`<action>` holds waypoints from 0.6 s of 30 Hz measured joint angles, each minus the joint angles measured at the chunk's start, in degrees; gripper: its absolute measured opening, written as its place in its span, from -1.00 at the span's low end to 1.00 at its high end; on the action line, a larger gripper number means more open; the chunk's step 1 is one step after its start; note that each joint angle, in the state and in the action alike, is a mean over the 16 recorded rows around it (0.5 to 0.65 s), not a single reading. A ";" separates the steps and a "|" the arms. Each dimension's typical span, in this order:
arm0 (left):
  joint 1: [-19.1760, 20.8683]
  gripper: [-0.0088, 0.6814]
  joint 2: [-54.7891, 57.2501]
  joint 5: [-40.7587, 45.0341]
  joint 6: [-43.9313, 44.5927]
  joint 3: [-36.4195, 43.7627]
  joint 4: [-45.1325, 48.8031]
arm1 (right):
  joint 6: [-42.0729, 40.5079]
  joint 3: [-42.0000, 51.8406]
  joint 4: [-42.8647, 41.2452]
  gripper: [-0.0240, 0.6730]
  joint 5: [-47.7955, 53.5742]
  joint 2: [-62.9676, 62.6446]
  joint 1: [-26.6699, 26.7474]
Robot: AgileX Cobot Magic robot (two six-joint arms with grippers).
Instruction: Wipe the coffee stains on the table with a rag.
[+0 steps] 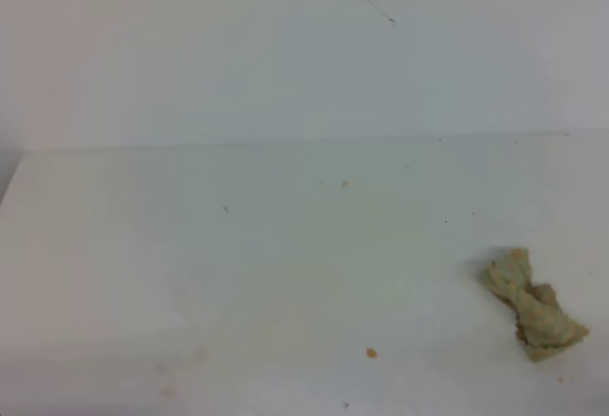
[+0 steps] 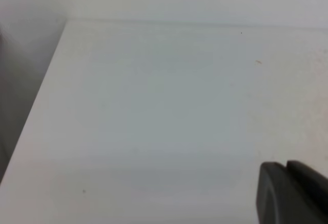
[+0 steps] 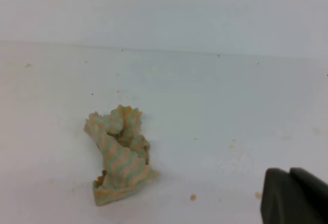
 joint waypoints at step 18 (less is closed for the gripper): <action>-0.02 -0.98 0.65 0.36 0.00 -0.94 0.01 | 0.07 0.00 0.00 -0.94 0.05 0.10 0.00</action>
